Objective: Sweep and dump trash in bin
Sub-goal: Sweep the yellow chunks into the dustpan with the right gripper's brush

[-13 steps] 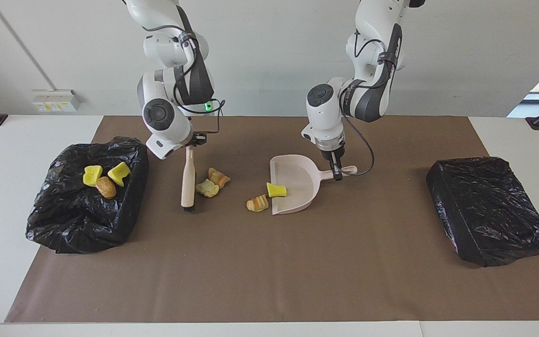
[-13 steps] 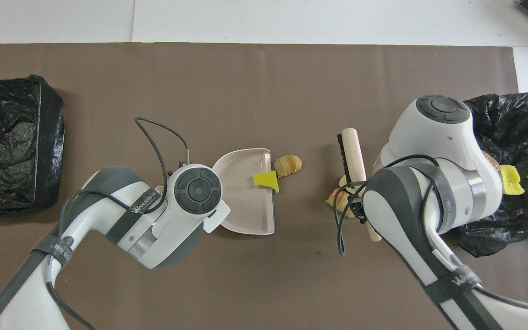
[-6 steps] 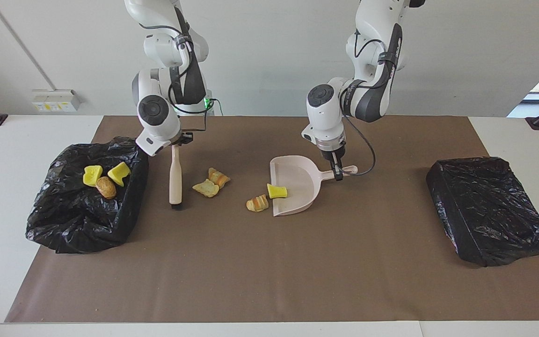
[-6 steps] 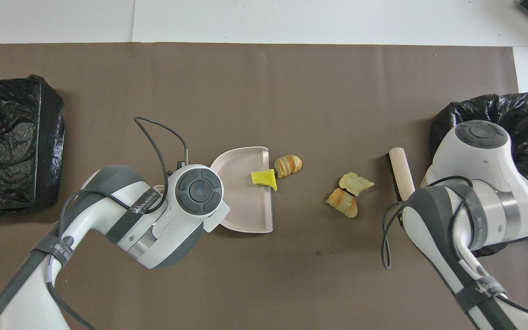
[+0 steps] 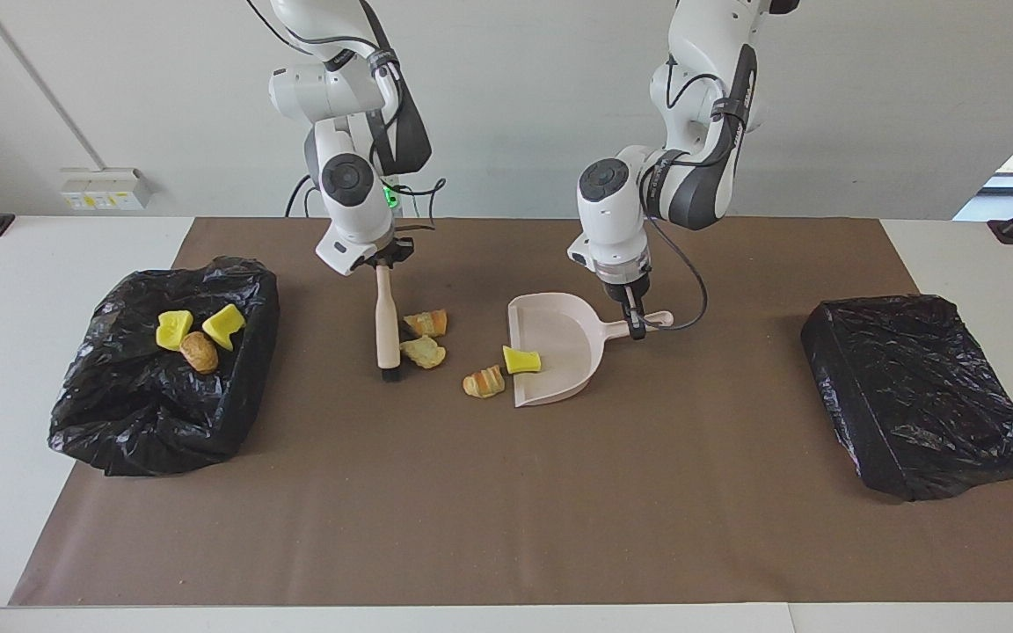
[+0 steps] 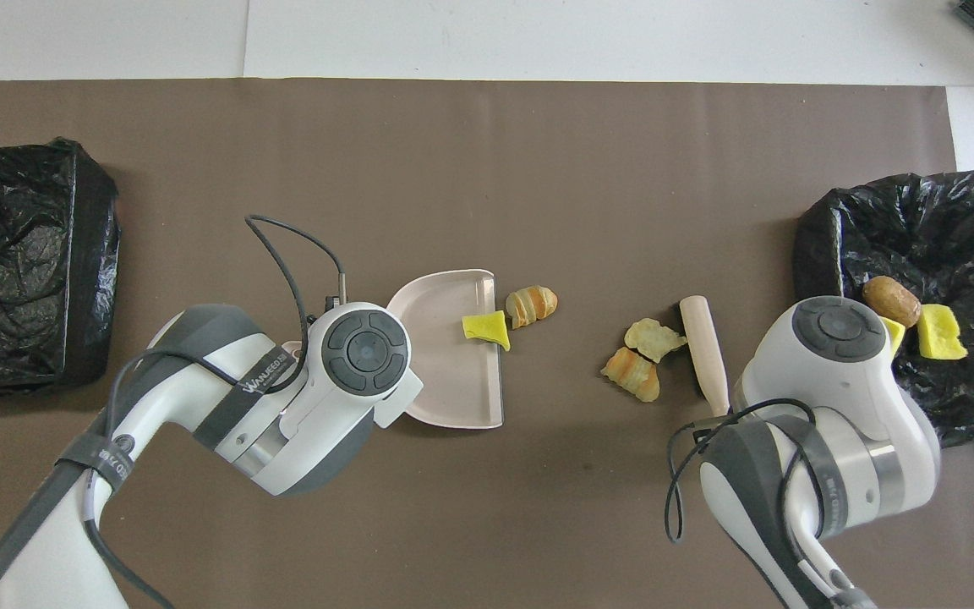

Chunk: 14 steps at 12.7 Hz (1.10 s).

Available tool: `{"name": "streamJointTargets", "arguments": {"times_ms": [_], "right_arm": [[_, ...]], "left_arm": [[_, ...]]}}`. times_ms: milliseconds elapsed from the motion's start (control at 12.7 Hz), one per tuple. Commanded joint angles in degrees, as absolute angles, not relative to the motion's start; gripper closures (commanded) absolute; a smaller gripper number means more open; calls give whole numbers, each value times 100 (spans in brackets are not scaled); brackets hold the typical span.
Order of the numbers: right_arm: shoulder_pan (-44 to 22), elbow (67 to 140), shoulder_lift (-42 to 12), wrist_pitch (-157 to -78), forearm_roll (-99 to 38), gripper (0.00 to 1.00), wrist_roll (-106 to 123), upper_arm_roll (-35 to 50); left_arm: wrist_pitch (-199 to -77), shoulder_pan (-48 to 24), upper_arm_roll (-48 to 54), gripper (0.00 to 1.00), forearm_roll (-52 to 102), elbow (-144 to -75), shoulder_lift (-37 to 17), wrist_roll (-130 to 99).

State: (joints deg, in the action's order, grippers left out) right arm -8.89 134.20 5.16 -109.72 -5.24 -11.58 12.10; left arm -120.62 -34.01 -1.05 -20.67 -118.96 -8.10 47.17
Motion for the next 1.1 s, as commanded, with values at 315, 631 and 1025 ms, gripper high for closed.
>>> {"name": "streamJointTargets", "arguments": {"times_ms": [315, 631, 1025], "right_arm": [[-1721, 13403, 106, -11995, -1713, 100, -1764, 1230], [-2276, 12702, -298, -12094, -2485, 100, -2408, 1239], [-2339, 12156, -423, -11535, -2831, 100, -2717, 1178]], "left_arm": [[-12006, -3401, -123, 100, -2206, -12015, -668, 4588], [-12023, -3393, -123, 100, -2206, -12023, -668, 4588], [-12050, -3384, -123, 100, -2206, -12015, -677, 4588]]}}
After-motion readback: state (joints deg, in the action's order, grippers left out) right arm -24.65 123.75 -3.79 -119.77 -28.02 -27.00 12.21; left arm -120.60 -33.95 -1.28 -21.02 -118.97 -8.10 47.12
